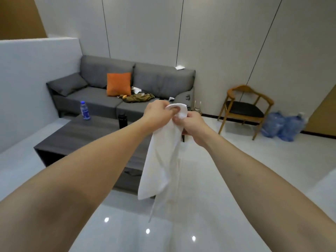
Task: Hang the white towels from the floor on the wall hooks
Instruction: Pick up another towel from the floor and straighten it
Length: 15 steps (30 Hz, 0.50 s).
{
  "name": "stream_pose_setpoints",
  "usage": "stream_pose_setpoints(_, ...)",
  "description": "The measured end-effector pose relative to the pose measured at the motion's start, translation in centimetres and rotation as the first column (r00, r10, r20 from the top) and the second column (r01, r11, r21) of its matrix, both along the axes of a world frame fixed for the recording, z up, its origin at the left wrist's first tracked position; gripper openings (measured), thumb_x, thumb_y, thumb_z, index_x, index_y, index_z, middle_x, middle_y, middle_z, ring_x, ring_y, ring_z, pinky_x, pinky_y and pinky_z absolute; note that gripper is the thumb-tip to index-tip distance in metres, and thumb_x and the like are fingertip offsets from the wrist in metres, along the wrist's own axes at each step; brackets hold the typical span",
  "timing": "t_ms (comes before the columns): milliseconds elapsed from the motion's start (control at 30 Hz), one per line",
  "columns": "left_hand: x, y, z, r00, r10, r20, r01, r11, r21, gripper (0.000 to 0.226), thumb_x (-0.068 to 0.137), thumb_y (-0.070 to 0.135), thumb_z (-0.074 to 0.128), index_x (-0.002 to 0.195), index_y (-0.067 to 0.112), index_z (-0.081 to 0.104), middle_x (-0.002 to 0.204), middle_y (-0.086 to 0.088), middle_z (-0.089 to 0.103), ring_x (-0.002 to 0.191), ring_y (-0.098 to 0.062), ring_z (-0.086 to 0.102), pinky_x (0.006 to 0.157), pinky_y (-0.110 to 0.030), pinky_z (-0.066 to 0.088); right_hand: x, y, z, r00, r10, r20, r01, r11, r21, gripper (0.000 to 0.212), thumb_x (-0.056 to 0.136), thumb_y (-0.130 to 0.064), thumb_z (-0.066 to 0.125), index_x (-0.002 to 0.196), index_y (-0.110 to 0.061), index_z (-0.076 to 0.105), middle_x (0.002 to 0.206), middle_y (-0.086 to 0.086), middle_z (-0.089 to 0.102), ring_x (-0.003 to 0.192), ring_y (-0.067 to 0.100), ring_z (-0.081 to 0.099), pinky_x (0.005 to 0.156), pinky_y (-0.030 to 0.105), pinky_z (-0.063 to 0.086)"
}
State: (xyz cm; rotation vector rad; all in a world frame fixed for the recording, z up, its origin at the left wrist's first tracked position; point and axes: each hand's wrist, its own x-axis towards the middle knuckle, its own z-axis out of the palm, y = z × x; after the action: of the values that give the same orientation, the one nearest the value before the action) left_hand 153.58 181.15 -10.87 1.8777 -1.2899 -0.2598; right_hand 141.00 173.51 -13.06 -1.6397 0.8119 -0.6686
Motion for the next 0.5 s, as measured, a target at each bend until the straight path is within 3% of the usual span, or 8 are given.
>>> stream_pose_setpoints(133,5.3,-7.7,0.2,0.933,-0.209,-0.293,0.223,0.975,0.017,0.031,0.074,0.047,0.076,0.096,0.026,0.07,0.092,0.002,0.073,0.085,-0.014,0.07,0.069,-0.032,0.059,4.1,-9.0,2.4,0.995,-0.093,0.02,0.092,0.994,0.055,0.014,0.088,-0.027,0.068,0.094,-0.015,0.071,0.09,0.007,0.074,0.082,0.025,0.071,0.063,0.034,0.057)
stream_pose_setpoints(200,7.4,-11.4,-0.5,0.914,-0.267,-0.307,0.323,0.934,0.15,0.022,0.076,0.036,0.078,0.097,0.031,0.07,0.092,0.01,0.074,0.087,-0.01,0.07,0.069,-0.027,0.058,6.0,-13.0,3.5,0.996,-0.077,0.038,0.075,0.996,0.048,0.013,0.091,-0.03,0.066,0.093,-0.017,0.069,0.094,0.01,0.072,0.086,0.028,0.069,0.065,0.038,0.056)
stream_pose_setpoints(267,9.3,-14.9,-1.3,0.931,-0.243,-0.272,0.314,0.913,0.259,0.016,0.079,0.033,0.077,0.092,0.034,0.068,0.091,0.015,0.072,0.088,-0.006,0.067,0.068,-0.023,0.052,7.5,-16.8,4.2,0.995,-0.068,0.07,0.066,0.997,0.033,0.013,0.09,-0.029,0.067,0.087,-0.017,0.069,0.094,0.015,0.07,0.088,0.031,0.067,0.074,0.047,0.058)
stream_pose_setpoints(400,13.6,-20.0,-2.2,0.971,-0.152,-0.187,0.214,0.899,0.381,0.021,0.08,0.03,0.071,0.099,0.025,0.066,0.096,0.007,0.069,0.089,-0.012,0.065,0.068,-0.025,0.05,10.5,-23.4,5.3,0.984,-0.089,0.152,0.082,0.995,0.055,0.019,0.086,-0.031,0.073,0.08,-0.014,0.068,0.084,0.009,0.068,0.078,0.027,0.066,0.074,0.04,0.056)
stream_pose_setpoints(500,16.8,-22.8,-2.5,0.987,-0.006,-0.159,0.056,0.948,0.314,0.012,0.083,0.027,0.062,0.094,0.022,0.06,0.094,0.0,0.065,0.087,-0.016,0.063,0.069,-0.031,0.052,13.8,-27.8,6.0,0.983,-0.024,0.182,0.011,0.997,0.076,0.023,0.082,-0.035,0.076,0.081,-0.013,0.069,0.082,0.008,0.069,0.074,0.024,0.066,0.072,0.037,0.056)
